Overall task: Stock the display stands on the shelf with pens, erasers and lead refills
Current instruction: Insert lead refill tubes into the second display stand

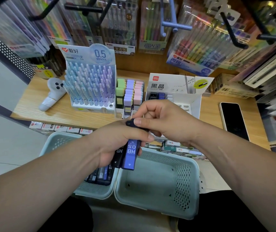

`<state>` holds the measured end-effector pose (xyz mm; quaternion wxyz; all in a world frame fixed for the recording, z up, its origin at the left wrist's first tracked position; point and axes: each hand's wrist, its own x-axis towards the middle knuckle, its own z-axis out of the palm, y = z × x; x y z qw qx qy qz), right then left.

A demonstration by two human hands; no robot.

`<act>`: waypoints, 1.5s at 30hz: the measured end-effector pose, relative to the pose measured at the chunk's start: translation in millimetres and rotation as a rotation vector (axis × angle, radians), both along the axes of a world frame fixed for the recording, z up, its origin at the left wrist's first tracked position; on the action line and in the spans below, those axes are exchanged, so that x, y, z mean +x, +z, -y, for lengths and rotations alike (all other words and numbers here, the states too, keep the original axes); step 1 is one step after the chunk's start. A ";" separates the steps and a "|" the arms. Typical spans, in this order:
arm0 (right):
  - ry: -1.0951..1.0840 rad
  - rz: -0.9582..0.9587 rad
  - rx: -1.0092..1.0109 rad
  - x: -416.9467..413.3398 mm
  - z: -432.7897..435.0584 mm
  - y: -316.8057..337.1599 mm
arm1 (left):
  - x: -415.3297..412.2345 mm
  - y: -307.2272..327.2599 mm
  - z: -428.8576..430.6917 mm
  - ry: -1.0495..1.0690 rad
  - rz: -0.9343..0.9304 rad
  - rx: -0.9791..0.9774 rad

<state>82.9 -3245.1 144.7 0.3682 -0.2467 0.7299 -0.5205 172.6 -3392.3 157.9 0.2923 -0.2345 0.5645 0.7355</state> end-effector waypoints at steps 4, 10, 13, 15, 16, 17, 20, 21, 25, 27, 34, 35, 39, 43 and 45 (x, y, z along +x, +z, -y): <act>-0.039 0.032 0.010 -0.3 -1.0 0.3 | 0.4 0.3 2.4 0.021 -0.005 0.013; -0.032 -0.024 0.086 7.9 4.0 -0.5 | 0.6 -0.6 -3.1 -0.026 -0.144 -0.146; -0.017 -0.059 0.075 7.5 4.7 -0.5 | 0.9 -1.0 -2.0 -0.013 -0.128 -0.141; -0.026 -0.060 0.047 6.8 4.3 2.5 | 0.9 -1.4 -0.5 0.004 -0.103 -0.078; -0.037 -0.059 0.035 5.7 3.7 3.6 | 1.2 -1.1 -0.1 0.015 -0.080 -0.031; -0.054 -0.050 0.025 4.1 2.9 4.3 | 1.3 -0.6 -0.1 0.029 -0.062 0.011; -0.186 0.017 0.006 -5.4 -2.8 3.2 | 0.3 -2.6 3.3 0.121 0.001 0.051; -0.259 0.035 0.005 -10.6 -6.1 2.8 | -0.1 -4.0 6.0 0.144 0.010 0.058; -0.394 0.075 -0.009 -27.8 -22.9 7.3 | -2.2 -5.8 12.4 0.234 -0.007 0.097; -0.300 0.110 0.007 -29.2 -28.8 13.2 | -3.6 -3.9 10.8 0.293 -0.019 0.124; 0.259 0.112 0.212 -18.7 -28.5 12.9 | -6.1 -7.1 5.5 0.347 -0.069 0.041; 0.287 0.116 0.225 -16.2 -27.8 12.7 | -5.7 -8.5 5.5 0.321 -0.078 0.010; 0.202 0.103 0.221 -15.1 -29.3 14.9 | -4.1 -10.6 6.5 0.280 -0.065 -0.022; -0.131 -0.017 0.202 -33.9 -42.9 11.2 | -5.5 -12.8 8.5 0.324 0.002 -0.008; -0.272 -0.140 0.224 -44.3 -50.2 6.6 | -6.4 -14.3 9.6 0.339 0.039 -0.008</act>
